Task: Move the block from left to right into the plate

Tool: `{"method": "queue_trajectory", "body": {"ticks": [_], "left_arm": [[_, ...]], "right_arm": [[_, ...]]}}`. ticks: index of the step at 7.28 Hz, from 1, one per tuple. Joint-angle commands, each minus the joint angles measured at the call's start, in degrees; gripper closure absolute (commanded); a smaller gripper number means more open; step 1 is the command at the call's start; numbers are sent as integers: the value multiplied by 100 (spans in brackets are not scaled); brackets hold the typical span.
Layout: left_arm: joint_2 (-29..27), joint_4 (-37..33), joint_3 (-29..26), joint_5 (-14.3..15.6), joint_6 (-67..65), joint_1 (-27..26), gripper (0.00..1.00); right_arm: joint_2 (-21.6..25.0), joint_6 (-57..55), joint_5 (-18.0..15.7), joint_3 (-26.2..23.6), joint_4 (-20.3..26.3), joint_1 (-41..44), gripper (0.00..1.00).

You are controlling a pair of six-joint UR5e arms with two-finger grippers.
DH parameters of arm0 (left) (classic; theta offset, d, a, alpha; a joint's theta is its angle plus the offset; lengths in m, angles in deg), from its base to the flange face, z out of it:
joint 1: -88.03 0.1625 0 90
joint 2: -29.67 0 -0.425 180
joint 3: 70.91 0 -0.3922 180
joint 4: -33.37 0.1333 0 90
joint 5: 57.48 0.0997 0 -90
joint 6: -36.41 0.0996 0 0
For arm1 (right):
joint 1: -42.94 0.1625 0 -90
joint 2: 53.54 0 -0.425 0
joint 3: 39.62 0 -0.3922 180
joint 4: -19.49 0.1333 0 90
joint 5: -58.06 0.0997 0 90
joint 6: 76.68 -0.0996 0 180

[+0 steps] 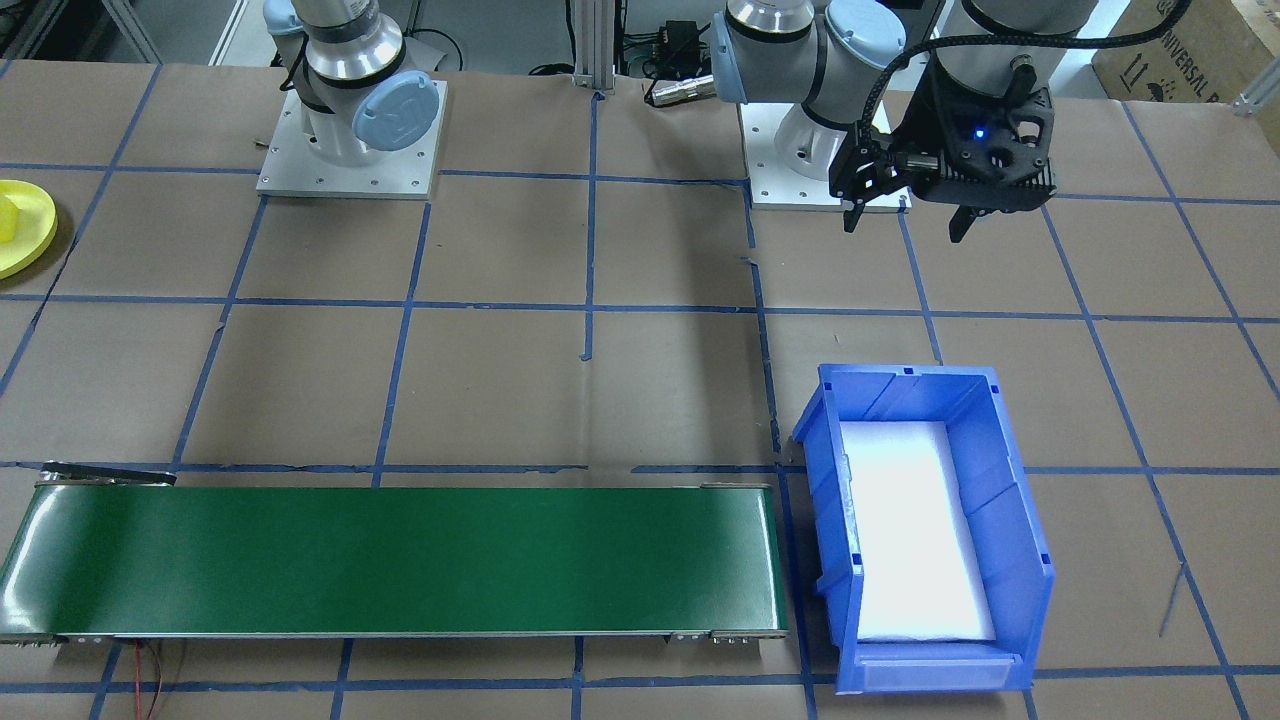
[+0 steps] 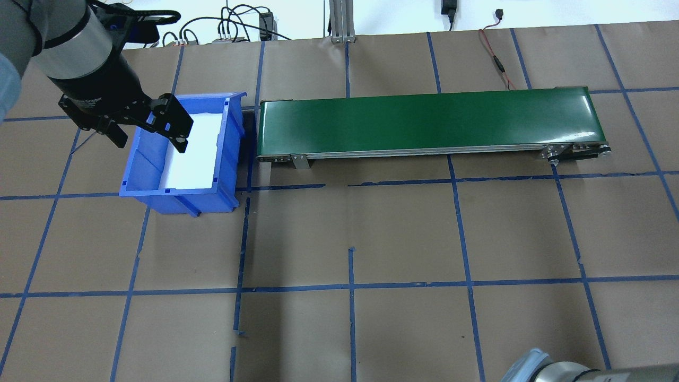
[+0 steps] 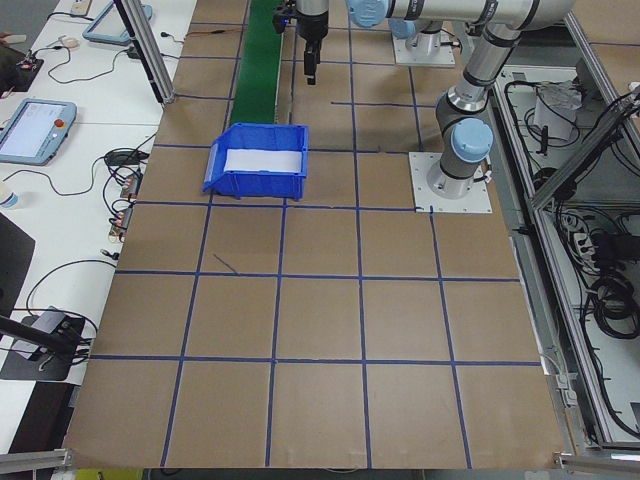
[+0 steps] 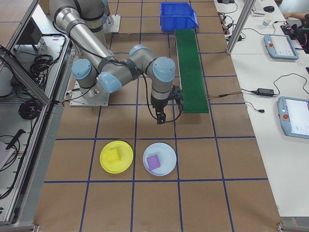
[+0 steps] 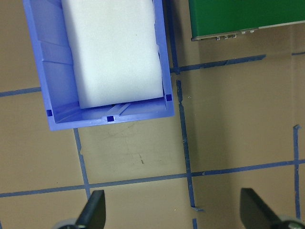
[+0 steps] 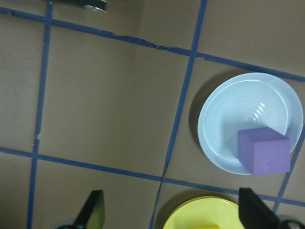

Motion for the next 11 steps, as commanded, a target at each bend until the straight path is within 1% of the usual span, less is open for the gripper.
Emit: {"method": "queue_trajectory", "body": {"ticks": [1,2,3,4,5,7,8,10,11], "left_arm": [[-1,0,0,0,0,0,0],[-1,0,0,0,0,0,0],[-1,0,0,0,0,0,0],[-1,0,0,0,0,-8,0],[-1,0,9,0,0,0,0],[-1,0,9,0,0,0,0],[-1,0,9,0,0,-8,0],[-1,0,9,0,0,0,0],[-1,0,9,0,0,0,0]], "right_arm": [[664,-2086,-42,101,1084,1291,0],[797,-2804,-25,189,1490,1845,0],[911,-3377,-8,216,1676,2294,0],[1008,-4131,27,208,1722,2725,0],[1027,-4739,176,216,1740,3226,0],[948,-6415,239,260,1652,4385,0],[939,-6867,256,286,1608,4573,0],[922,-6925,659,269,1617,4619,0],[921,-6933,643,217,1573,4619,0]]}}
